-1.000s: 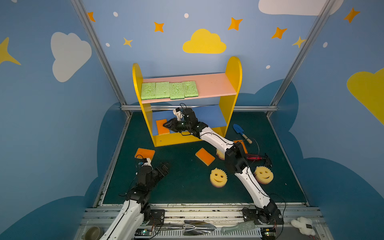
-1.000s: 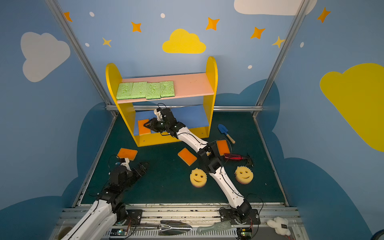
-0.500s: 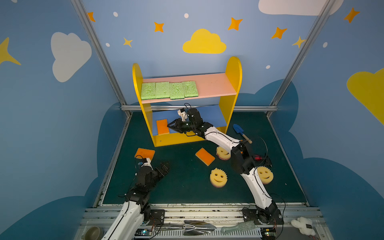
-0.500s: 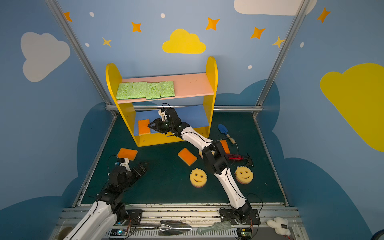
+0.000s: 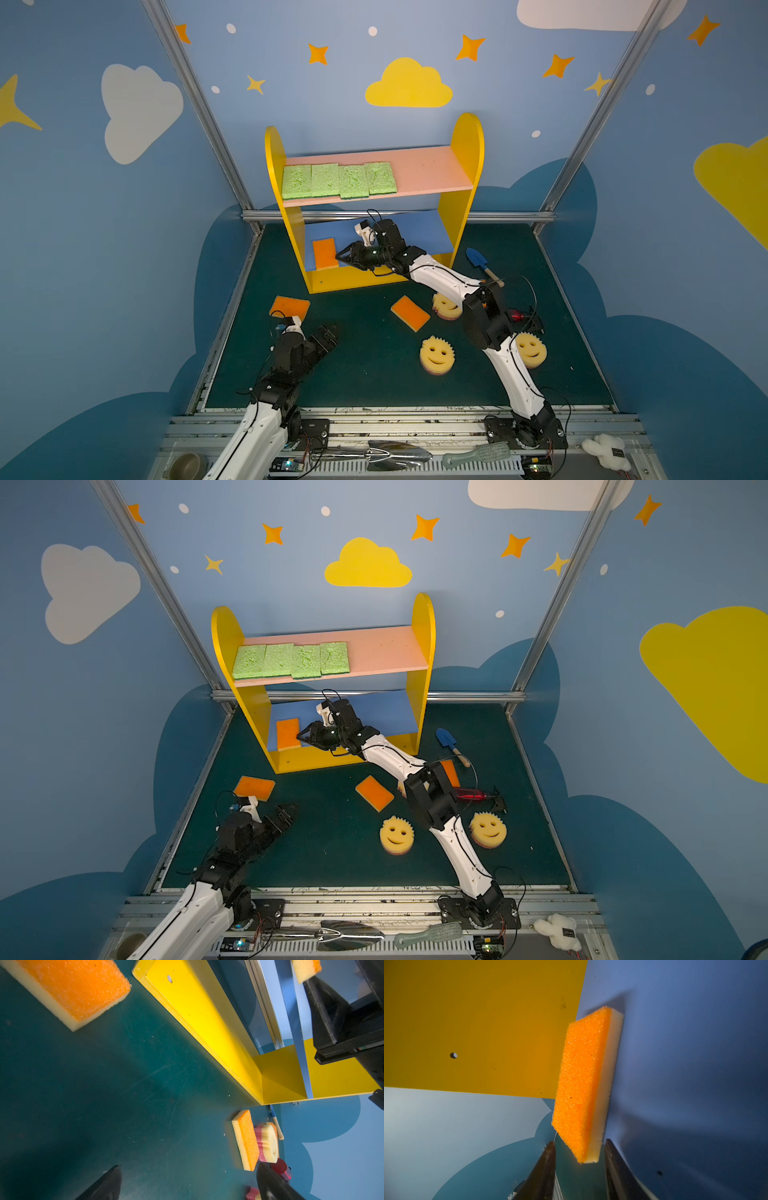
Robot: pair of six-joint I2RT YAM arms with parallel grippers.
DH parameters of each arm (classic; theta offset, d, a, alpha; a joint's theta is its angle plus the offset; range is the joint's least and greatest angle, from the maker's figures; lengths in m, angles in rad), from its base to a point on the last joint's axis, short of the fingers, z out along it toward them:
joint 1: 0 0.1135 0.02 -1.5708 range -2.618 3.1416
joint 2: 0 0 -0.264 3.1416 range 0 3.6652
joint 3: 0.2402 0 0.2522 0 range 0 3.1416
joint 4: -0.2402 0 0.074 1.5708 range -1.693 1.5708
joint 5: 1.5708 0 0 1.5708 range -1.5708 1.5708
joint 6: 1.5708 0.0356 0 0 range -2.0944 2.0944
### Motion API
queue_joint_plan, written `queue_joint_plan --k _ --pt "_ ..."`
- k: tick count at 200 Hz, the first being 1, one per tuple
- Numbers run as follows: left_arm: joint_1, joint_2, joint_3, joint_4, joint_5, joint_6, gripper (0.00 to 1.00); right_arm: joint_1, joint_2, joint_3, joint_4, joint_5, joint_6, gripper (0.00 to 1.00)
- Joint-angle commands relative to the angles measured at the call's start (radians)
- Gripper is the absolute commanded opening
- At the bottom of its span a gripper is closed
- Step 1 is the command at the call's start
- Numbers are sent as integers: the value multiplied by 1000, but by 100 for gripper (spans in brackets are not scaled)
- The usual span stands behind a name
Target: Place and organize the cleaning sponges onto the shelf
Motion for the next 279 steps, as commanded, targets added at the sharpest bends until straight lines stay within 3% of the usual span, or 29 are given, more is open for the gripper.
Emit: queue_joint_plan --k 1,74,160,208,279 --pt "-4 -2 9 -3 10 -3 99 14 43 86 -41 2 -18 37" --pt "-5 -32 -6 -19 9 -4 100 18 147 232 -74 12 -2 29" --pt "-5 -34 -14 -18 3 2 100 15 198 312 -86 47 -1 42" --pt "-5 -30 -9 -24 1 9 99 19 284 412 -70 36 32 43" --pt "-6 -49 -10 -50 6 10 99 27 316 419 27 60 73 44"
